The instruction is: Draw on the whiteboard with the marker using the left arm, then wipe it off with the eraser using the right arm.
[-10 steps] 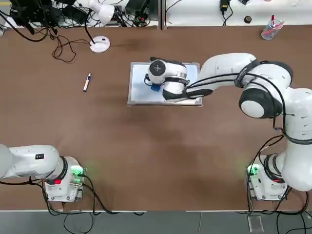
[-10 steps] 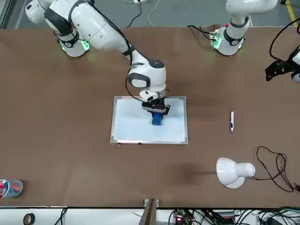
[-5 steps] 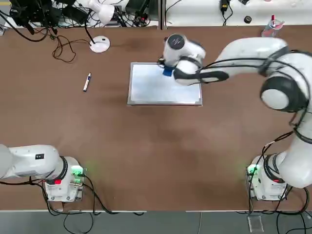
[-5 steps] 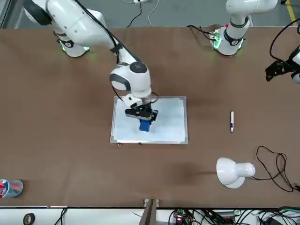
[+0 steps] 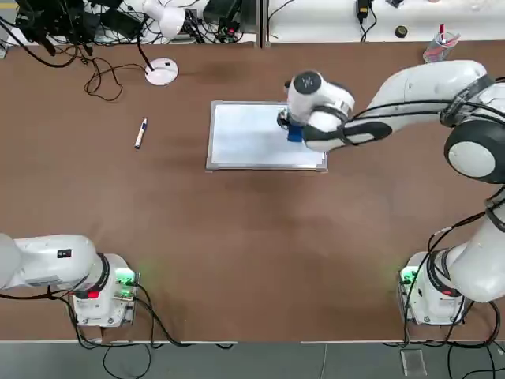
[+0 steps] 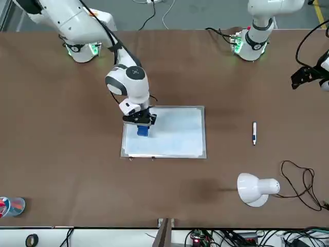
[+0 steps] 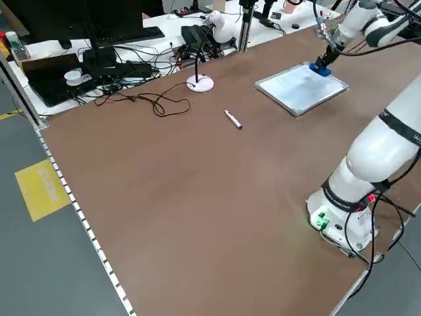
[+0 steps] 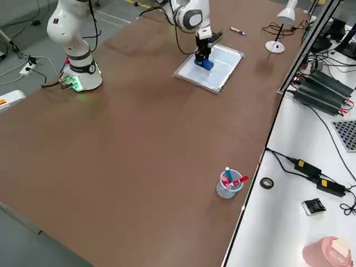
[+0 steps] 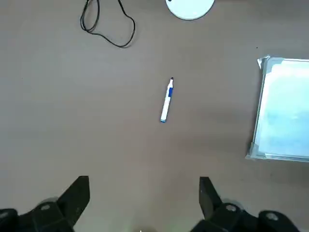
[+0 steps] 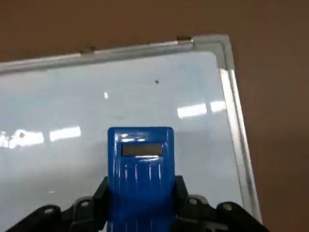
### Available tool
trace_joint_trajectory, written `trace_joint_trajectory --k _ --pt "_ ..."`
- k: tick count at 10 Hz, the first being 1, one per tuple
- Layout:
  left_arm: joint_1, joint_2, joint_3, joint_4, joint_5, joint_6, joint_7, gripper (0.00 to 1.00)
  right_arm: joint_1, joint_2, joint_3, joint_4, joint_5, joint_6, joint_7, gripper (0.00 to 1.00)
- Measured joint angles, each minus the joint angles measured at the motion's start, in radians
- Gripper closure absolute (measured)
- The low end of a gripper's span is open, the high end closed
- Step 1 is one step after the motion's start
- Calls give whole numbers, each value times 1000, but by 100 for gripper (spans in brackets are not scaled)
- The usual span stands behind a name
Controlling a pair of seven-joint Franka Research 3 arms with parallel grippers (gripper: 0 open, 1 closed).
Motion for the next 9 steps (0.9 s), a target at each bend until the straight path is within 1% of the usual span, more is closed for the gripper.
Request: trace_joint_trajectory --k 2,5,7,9 --pt "0 0 0 0 0 0 0 0 0 35 0 -10 -18 22 4 45" --pt "0 0 0 0 0 0 0 0 3 37 2 -7 -54 16 39 45" --pt "0 0 1 0 0 0 0 0 16 56 3 20 -95 10 95 45" --pt "1 0 1 0 0 0 0 0 42 95 2 79 -154 -4 182 45"
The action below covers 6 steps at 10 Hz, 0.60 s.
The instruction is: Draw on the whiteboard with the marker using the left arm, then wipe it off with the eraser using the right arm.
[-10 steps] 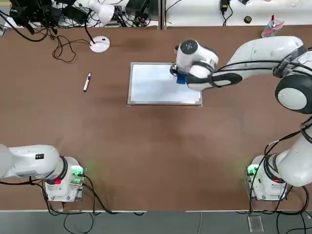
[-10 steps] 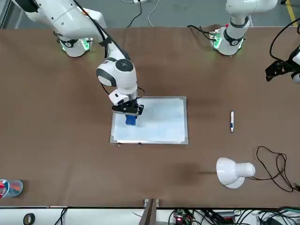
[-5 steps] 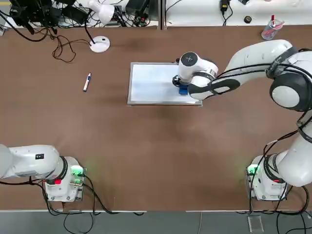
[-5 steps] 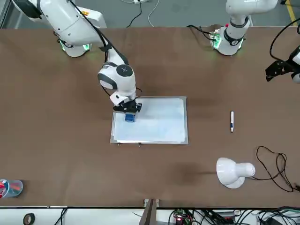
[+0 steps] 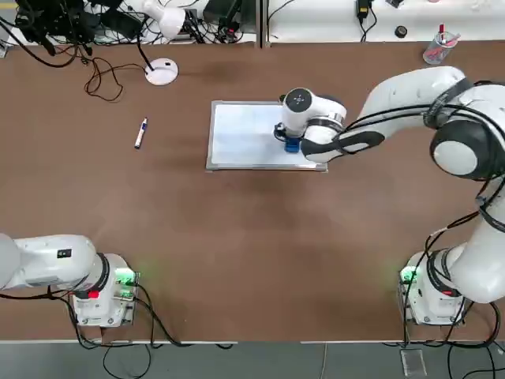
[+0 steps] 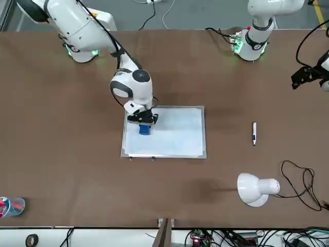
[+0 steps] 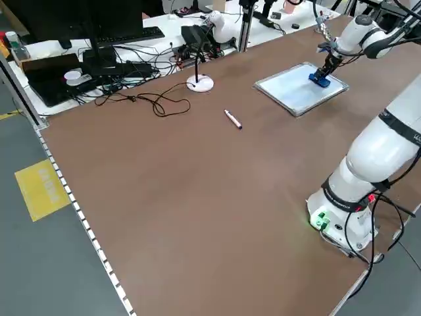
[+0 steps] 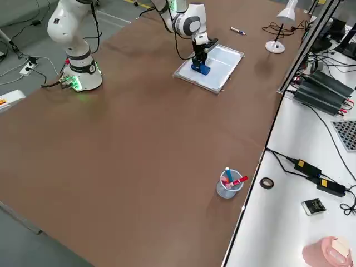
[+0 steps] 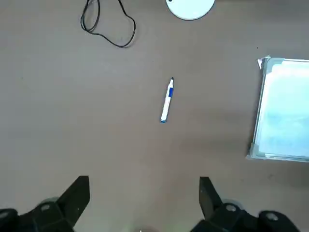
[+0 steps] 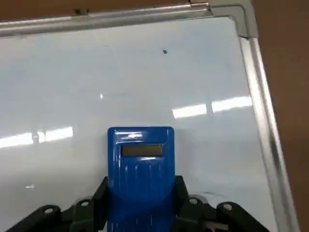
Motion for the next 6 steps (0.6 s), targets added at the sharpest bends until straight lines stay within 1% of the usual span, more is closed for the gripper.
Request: trace_joint_trajectory --k 2,6 --pt "9 0 0 0 0 0 0 0 36 52 0 84 -42 -14 82 45" --pt "24 0 2 0 0 0 3 0 117 150 -1 249 -51 -35 171 45"
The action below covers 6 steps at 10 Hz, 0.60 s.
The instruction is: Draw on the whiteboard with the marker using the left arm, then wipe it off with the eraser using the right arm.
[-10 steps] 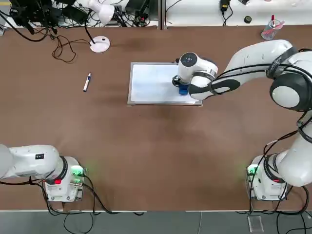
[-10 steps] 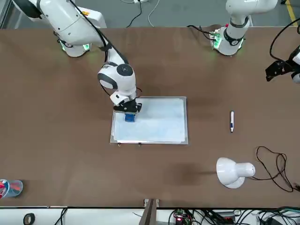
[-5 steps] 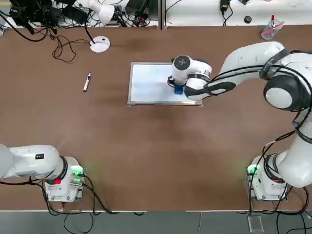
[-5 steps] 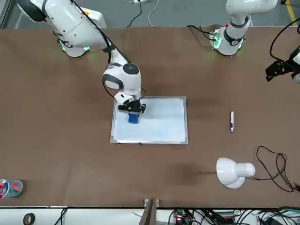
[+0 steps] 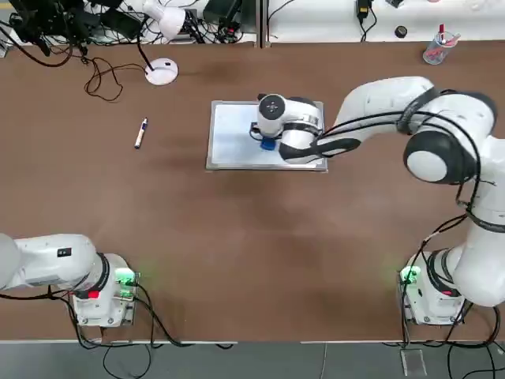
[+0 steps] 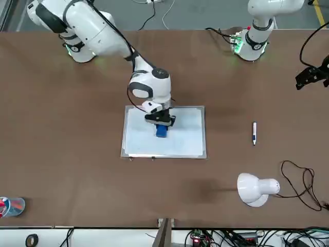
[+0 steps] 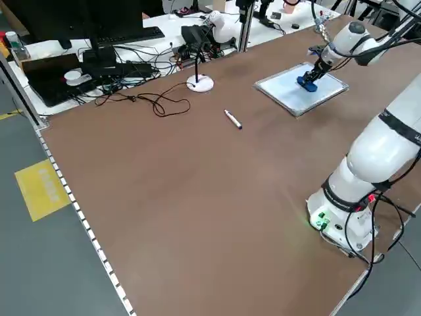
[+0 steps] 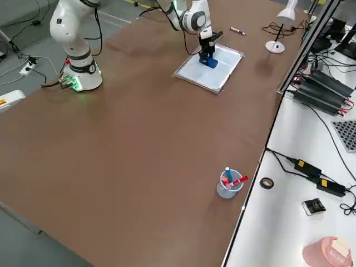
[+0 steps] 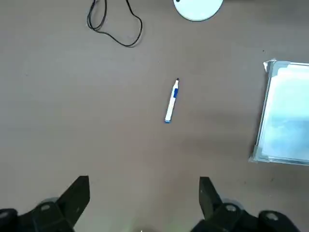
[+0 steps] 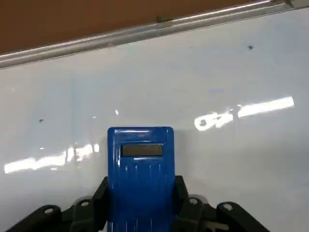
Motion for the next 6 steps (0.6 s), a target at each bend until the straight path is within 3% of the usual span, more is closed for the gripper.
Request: trace_joint_trajectory --k 3,6 --pt "0 0 0 0 0 0 0 0 48 56 0 95 0 -10 56 45" --pt "0 0 0 0 0 0 0 0 55 69 2 121 0 -18 74 45"
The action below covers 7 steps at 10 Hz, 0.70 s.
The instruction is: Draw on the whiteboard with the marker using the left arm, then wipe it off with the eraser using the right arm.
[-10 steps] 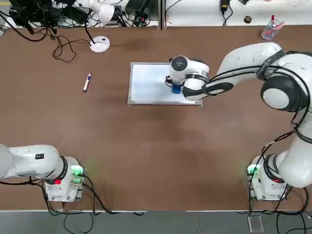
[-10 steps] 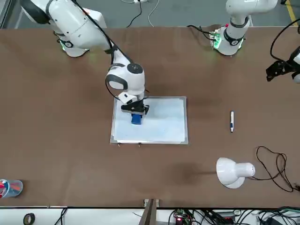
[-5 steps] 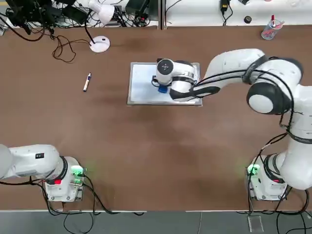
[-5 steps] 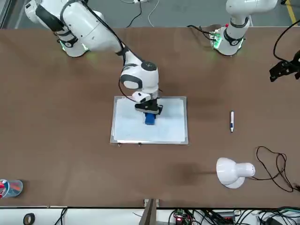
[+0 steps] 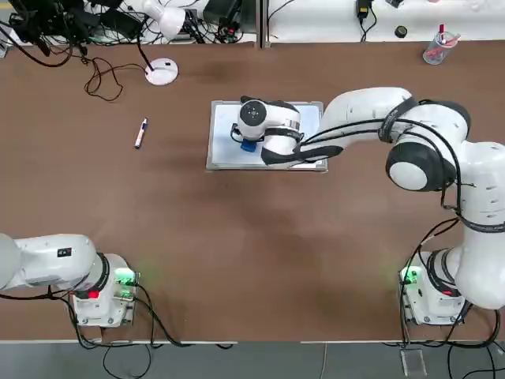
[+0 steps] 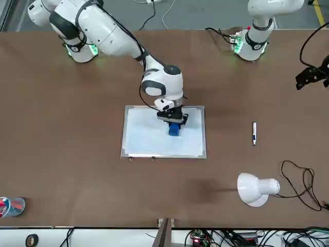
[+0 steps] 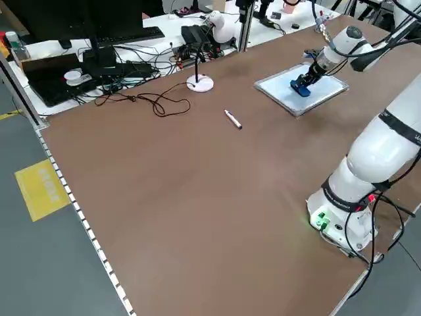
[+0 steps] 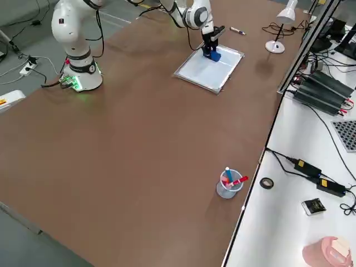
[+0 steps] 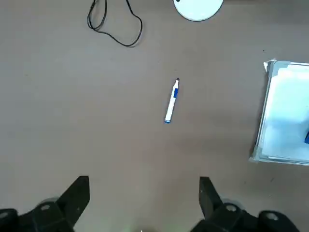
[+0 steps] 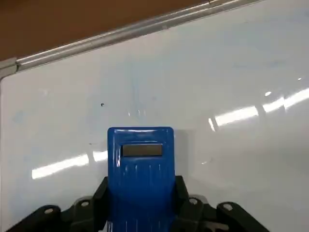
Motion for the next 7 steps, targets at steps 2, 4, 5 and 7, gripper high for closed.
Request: trace_joint_trajectory --k 2,4,5,7 --pt "0 0 0 0 0 0 0 0 -18 -9 7 -1 1 -18 -18 45" --pt "0 0 0 0 0 0 0 0 -78 -42 32 -16 3 -31 -72 45" --pt "0 0 0 1 0 0 0 0 -122 -75 52 -39 9 -32 -115 45" --pt "0 0 0 1 0 0 0 0 -234 -177 103 -121 63 -36 -261 45"
